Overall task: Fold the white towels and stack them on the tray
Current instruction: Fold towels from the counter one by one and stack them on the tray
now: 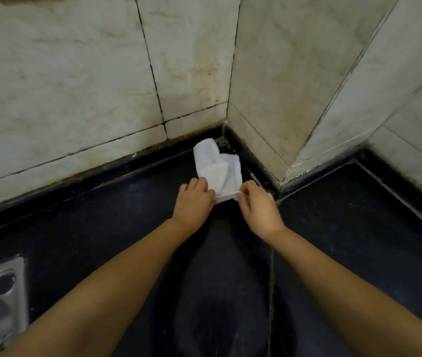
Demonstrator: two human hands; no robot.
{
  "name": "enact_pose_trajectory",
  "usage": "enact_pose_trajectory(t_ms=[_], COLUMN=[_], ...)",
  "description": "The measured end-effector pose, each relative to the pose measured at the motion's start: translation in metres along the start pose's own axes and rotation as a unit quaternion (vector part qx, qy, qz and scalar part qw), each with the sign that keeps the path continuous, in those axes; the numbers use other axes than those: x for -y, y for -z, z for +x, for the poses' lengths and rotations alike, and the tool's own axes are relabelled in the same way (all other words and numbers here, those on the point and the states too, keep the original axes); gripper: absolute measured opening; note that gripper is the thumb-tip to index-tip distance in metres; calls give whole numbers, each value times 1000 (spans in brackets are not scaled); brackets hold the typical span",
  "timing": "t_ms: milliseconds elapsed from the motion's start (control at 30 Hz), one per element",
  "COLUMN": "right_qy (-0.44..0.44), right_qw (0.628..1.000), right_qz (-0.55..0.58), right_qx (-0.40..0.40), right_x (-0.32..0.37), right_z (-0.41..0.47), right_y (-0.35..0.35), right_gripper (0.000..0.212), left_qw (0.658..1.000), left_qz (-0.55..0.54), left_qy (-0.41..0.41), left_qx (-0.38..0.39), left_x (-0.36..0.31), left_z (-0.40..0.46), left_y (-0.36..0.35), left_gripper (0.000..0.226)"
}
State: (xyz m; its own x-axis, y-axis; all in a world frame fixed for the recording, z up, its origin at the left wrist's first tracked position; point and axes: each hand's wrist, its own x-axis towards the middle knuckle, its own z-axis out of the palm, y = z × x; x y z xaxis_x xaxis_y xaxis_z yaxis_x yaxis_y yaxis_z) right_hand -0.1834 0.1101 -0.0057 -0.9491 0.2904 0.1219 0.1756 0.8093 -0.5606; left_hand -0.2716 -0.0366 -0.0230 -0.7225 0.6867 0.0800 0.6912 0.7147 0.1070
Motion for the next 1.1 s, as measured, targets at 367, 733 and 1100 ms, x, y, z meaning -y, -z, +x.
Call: enact_pose_trajectory(t_ms=[367, 733, 1100], right_qy=[-76, -80, -243], right_qw=[982, 961, 952], right_qz=[158, 233, 131], right_qx=[-72, -126, 131], right_x=[-17, -25, -96], right_z=[-73, -245, -447], right_y=[170, 240, 142], right_gripper=[14, 12, 16], left_qw=[975, 873, 908], left_qz=[-212, -483, -339], left_qy=[2, 26, 26], left_qx=[-65, -54, 244], left_x=[-30, -143, -180], left_z=[-60, -173, -326], left_y=[104, 132, 11], left_gripper=[27, 10, 18])
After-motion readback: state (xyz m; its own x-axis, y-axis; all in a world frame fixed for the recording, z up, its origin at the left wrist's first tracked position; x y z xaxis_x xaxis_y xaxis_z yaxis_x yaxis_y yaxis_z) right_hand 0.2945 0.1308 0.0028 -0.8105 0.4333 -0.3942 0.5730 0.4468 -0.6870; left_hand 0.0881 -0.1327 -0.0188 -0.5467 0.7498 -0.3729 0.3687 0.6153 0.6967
